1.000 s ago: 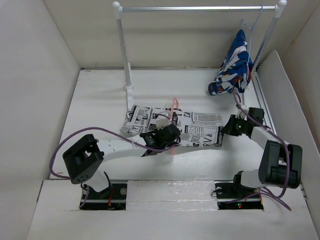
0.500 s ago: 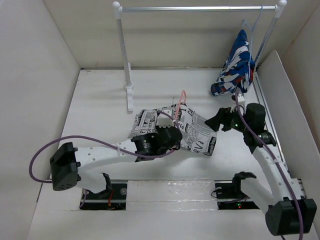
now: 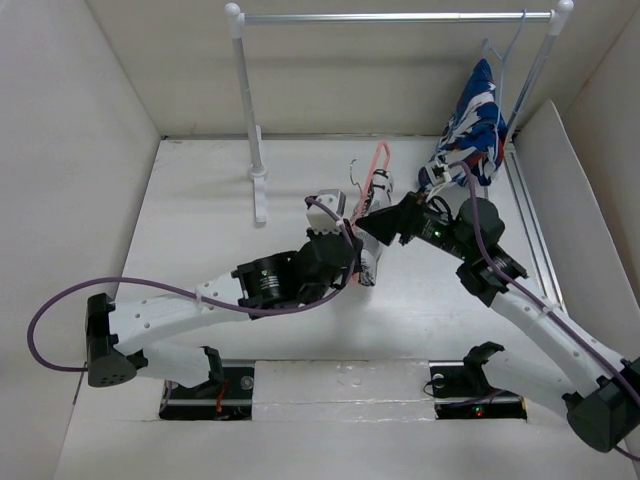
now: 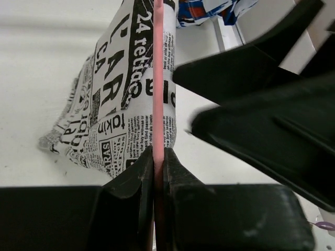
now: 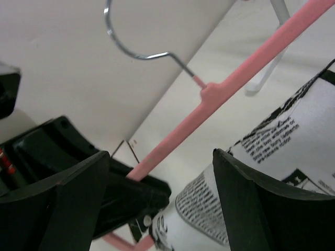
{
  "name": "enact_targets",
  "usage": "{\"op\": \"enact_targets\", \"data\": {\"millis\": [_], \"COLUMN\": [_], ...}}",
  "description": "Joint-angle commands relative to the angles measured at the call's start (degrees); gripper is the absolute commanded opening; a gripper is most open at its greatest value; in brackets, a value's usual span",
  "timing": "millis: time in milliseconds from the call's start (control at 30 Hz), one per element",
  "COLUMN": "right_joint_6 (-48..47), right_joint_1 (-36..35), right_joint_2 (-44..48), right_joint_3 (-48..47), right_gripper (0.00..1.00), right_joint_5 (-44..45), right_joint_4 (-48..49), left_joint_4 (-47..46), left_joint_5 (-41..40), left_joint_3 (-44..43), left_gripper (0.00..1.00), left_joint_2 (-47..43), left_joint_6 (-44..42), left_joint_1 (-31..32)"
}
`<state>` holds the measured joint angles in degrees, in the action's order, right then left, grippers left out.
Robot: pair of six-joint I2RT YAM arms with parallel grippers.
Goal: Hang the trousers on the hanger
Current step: Place the hanger at the clothesline.
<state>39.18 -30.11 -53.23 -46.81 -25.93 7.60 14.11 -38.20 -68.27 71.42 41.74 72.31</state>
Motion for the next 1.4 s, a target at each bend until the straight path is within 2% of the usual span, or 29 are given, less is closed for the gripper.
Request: {"op": "enact_targets", "data": {"millis": [0, 200, 300, 333, 400, 433, 500, 533, 667, 700, 733, 833, 933, 1233, 1367], "right_joint_6": [6.7, 10.7, 13.5, 14.3, 16.2, 16.8, 18.4, 18.9, 19.6, 19.6, 19.6, 18.7, 18.4, 23.8, 28.2], "right_joint_1": [-1.4, -5.4, -7.3, -7.3, -9.4, -10.0, -10.0, -10.0, -5.9, -5.0, -3.0, 0.0, 4.3, 11.8, 13.5], "right_joint_2": [-3.8, -5.8, -6.6, -6.9, -7.0, -6.9, -6.7, -6.6, -9.2, -9.9, -10.7, -14.9, -20.4, -41.0, -48.9], "right_joint_3": [-2.8, -1.3, -0.3, -0.2, -0.4, -1.0, -1.5, -2.2, -7.4, -8.8, -10.6, -18.0, -25.8, -46.9, -55.2], "right_gripper": [0.84, 0.79, 0.70, 0.63, 0.57, 0.44, 0.31, 0.19, 0.05, 0.04, 0.02, 0.00, 0.00, 0.00, 0.00], "right_joint_5": [3.1, 6.3, 6.8, 7.0, 8.2, 8.8, 10.3, 10.9, 9.5, 9.2, 8.7, 6.9, 4.9, 0.0, 0.3], "right_joint_4": [10.7, 14.0, 17.1, 17.9, 18.8, 18.5, 18.3, 18.2, 17.2, 17.1, 16.5, 15.3, 14.5, 16.7, 19.5], "left_joint_4": [-5.1, -6.4, -6.8, -6.9, -7.3, -7.7, -8.2, -8.1, -9.3, -9.4, -9.5, -9.2, -8.9, -4.1, 2.1], "left_joint_5": [-2.9, -1.6, -0.7, -0.6, -0.7, -0.5, -0.6, -0.9, -1.7, -1.7, -1.9, -2.4, -2.9, -5.4, -5.1], "left_joint_3": [-5.6, -6.8, -7.8, -8.2, -9.3, -9.8, -11.1, -11.5, -13.8, -14.8, -15.5, -17.2, -16.8, -9.9, -5.6], "left_gripper": [0.00, 0.00, 0.00, 0.00, 0.00, 0.00, 0.00, 0.00, 0.00, 0.02, 0.15, 0.37, 0.47, 0.49, 0.49], "left_joint_2": [-3.0, -3.9, -3.7, -3.5, -2.8, -2.5, -1.7, -1.5, -0.9, -1.0, -0.9, -1.5, -3.5, -13.1, -16.1], "left_joint_6": [-2.4, -3.1, -4.0, -4.4, -5.7, -6.3, -7.3, -7.4, -9.2, -10.5, -11.2, -12.4, -11.8, -6.5, -0.7], "left_joint_1": [0.7, 0.7, 1.2, 1.3, 1.3, 1.3, 1.3, 1.3, 1.3, 1.3, 1.3, 1.3, 1.3, 1.3, 1.3]}}
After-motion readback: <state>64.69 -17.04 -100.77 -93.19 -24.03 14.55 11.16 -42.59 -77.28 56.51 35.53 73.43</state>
